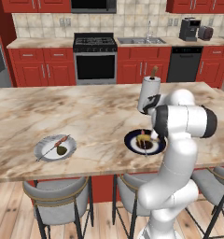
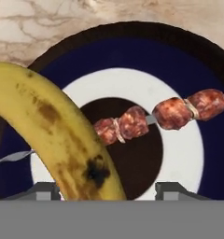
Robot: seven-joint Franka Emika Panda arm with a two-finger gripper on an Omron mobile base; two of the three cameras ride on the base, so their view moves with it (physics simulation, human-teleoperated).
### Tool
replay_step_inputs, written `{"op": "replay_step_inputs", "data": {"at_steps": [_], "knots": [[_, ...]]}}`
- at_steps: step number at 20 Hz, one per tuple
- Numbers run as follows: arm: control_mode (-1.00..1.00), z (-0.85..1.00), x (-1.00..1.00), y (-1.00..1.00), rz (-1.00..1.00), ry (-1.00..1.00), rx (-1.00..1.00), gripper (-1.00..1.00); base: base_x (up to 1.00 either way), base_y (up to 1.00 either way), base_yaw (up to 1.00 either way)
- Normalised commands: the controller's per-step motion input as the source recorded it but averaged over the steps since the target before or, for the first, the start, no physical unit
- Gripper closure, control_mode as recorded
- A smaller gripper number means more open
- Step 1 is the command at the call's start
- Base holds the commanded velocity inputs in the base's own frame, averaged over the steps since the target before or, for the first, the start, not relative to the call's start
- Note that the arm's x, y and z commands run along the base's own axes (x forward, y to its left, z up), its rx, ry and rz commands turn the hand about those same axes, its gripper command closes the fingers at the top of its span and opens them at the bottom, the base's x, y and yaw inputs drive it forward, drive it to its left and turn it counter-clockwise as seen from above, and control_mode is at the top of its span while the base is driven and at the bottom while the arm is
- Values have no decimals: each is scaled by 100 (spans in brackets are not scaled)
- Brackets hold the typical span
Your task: Pick up the kiwi and banana from the fridge and place one fruit on each plate on the dining counter.
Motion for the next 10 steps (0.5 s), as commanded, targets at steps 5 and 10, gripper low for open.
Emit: {"op": "replay_step_inputs", "data": {"at_steps": [5,10], "knots": [[-100,18,-14,0,1,-4,0,-100,0,0,0],[-100,55,-28,0,0,-11,-1,-100,0,0,0]]}}
